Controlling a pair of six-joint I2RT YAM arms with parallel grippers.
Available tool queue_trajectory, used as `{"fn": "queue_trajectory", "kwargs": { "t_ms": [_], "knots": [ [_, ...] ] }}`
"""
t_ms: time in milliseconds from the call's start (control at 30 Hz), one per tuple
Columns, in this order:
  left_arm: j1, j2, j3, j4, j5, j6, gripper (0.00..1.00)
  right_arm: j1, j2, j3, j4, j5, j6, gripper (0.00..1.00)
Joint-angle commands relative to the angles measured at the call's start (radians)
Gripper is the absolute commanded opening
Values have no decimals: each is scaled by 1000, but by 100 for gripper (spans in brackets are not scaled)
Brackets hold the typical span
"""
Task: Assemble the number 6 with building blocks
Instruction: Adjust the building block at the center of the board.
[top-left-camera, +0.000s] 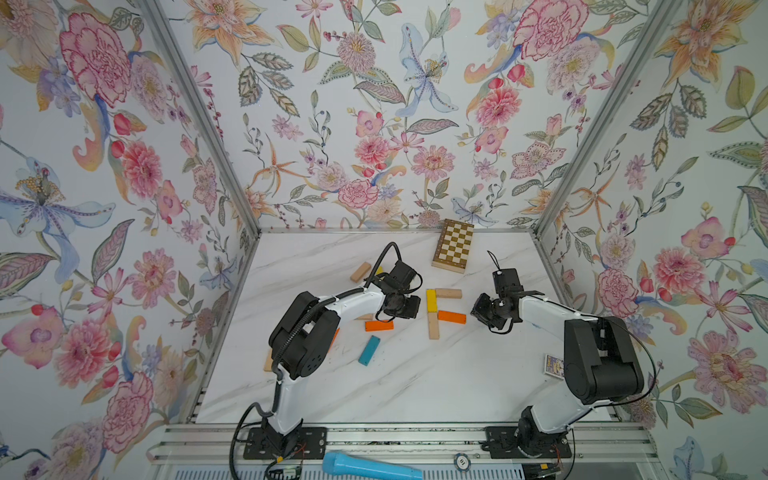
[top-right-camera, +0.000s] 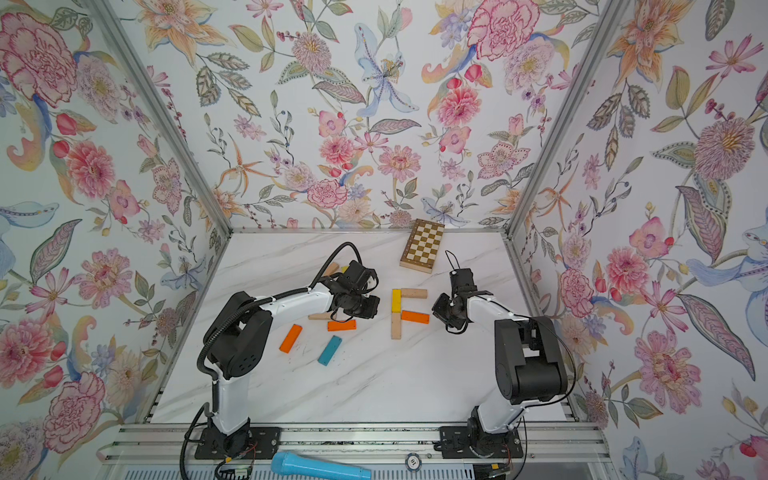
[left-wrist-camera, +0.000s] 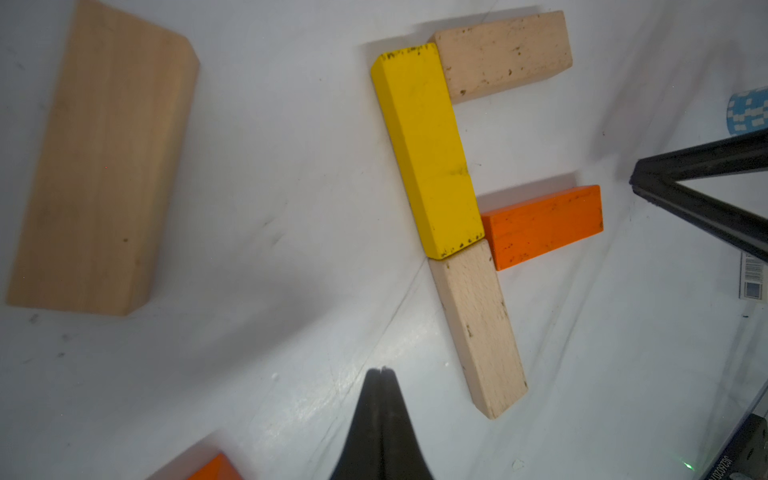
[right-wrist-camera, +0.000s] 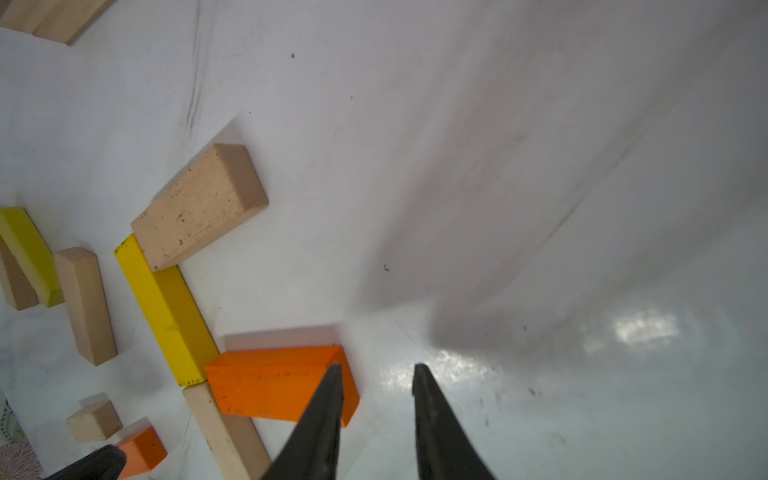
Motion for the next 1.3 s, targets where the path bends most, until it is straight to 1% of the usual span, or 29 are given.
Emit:
{"fn": "queue_trajectory", "kwargs": {
  "t_ms": [0, 267, 733, 1267],
  "knots": [
    [-20, 52, 36, 18, 43, -19, 1, -7, -10, -22, 31, -31, -34, 31],
    [-21, 116, 71, 30, 69, -10, 0, -9, 20, -14, 24, -39, -53, 30],
    [-20, 172, 113, 35, 97, 8, 0, -7, 63, 23, -5, -49, -67, 29],
    [-21, 185, 103, 42, 108, -1, 0, -8, 58, -8, -37, -25, -83, 27]
  ]
}}
